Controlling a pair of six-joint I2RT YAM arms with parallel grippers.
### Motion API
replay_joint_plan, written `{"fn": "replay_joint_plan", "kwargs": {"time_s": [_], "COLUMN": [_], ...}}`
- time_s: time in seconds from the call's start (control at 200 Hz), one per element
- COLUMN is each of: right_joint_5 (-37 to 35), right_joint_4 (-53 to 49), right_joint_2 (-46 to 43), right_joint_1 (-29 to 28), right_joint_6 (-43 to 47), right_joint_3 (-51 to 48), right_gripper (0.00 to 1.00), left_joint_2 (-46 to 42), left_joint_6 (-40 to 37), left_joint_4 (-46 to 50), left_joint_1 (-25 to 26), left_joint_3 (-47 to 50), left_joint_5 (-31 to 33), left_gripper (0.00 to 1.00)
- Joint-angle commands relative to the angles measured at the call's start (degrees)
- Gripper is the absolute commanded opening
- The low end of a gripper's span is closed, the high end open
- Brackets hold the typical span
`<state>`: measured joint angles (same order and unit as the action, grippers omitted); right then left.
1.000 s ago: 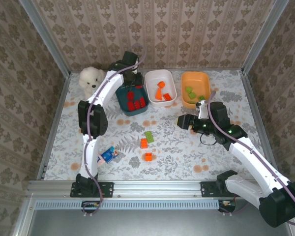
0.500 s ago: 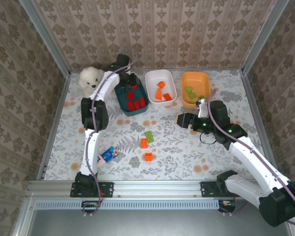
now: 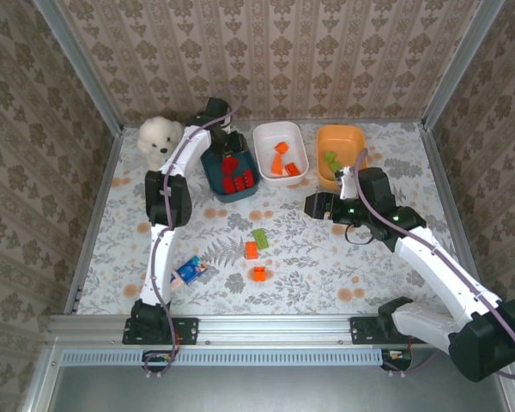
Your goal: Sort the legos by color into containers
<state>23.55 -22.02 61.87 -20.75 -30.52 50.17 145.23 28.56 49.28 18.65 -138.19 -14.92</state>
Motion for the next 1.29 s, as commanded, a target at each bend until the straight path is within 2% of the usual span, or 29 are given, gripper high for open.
{"fn": "replay_joint_plan", "kwargs": {"time_s": [0.0, 0.225, 0.305, 0.415, 0.55, 0.68, 0.84, 1.045, 1.17, 1.29], "right_joint_5": [-4.7, -12.6, -15.5, -16.8, -16.2, -15.9, -14.8, -16.2, -16.4, -20.7], "right_joint_4": [-6.2, -12.3, -12.9, -12.3, -12.3, -19.2, -22.4, -26.6, -25.6, -27.8], "right_joint_2": [2.6, 11.2, 14.4, 19.6, 26.7, 36.2, 43.1, 49.6, 51.8, 53.2], "right_joint_1": [-4.5, -19.6, -25.0, -28.8, -31.3, -32.0, -33.5, -34.2, -34.2, -34.1], "right_joint_6": [7.6, 17.1, 18.9, 16.6, 11.8, 5.0, -1.3, -8.7, -11.6, -14.1], "right_joint_3": [5.1, 10.5, 11.4, 12.6, 16.2, 23.6, 28.7, 32.7, 34.2, 36.3], "right_gripper": [0.79, 0.78, 0.78, 0.78, 0.78, 0.76, 0.74, 0.75, 0.75, 0.75], "left_joint_2": [-2.9, -13.0, -20.5, -32.8, -48.1, -63.6, -81.2, -95.5, -99.6, -101.1], "left_joint_6": [1.5, 3.3, 4.0, 5.4, 6.3, 7.3, 8.8, 10.2, 10.1, 9.5], "left_joint_4": [1.0, -0.1, -2.6, -8.3, -10.5, -12.5, -10.6, -4.6, -2.8, -1.7], "left_joint_1": [-0.3, 0.1, 0.1, 0.1, 0.1, 0.1, 0.4, 0.6, 0.6, 0.6], "left_joint_3": [-1.9, 1.8, 10.3, 27.0, 46.1, 64.7, 81.6, 90.5, 92.2, 92.6], "left_joint_5": [-1.1, -0.7, 0.1, 1.2, 3.9, 5.5, 5.8, 5.3, 4.9, 4.3], "left_gripper": [0.53, 0.56, 0.57, 0.58, 0.6, 0.66, 0.7, 0.71, 0.71, 0.71]}}
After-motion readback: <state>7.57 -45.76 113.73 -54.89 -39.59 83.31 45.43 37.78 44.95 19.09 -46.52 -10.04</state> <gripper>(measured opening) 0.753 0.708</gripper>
